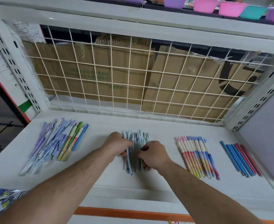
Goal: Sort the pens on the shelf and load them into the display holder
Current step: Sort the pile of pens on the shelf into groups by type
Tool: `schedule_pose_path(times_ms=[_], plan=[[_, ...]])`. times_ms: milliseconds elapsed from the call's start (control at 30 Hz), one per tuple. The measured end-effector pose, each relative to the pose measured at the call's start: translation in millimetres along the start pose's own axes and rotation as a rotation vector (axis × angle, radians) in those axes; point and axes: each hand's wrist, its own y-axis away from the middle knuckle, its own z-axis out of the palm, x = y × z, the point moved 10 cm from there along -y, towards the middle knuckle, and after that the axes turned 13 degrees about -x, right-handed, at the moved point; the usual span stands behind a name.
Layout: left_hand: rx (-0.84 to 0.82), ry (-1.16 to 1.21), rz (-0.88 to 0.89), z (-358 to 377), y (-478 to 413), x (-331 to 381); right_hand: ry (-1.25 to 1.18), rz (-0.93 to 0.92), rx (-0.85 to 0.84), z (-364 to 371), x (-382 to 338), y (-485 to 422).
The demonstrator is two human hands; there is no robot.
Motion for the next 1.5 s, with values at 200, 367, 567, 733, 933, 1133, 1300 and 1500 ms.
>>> schedule_pose_path(times_ms=[200,367,567,733,933,1133,1300,1500], plan=[[0.015,-0.109,0.049,-1,-2,11,0.017,-0.029,-0.007,0,-6,4],[0.126,-0.41,0.092,-5,3,14,0.017,-0.063,-0.013,1,-8,11],[0.234,-0.448,0.109,-1,21,10,0.128,-0.142,0.055,-12,-8,24],[0.318,-0.57,0.138,0,50,10,0.579,-0.315,0.228,-20,-25,44],[0.41,-0.657,0.151,2,85,3,0.636,-0.402,0.204,-6,-24,55],[0.476,-0.678,0.141,-17,102,-4,0.635,-0.394,0.185,4,-24,66],[0.549,-0.843,0.056,-57,101,-5,0.581,-0.406,0.193,10,-42,62],[0.585,-1.045,-0.056,-117,95,-10,0.566,-0.398,0.23,40,-73,47]])
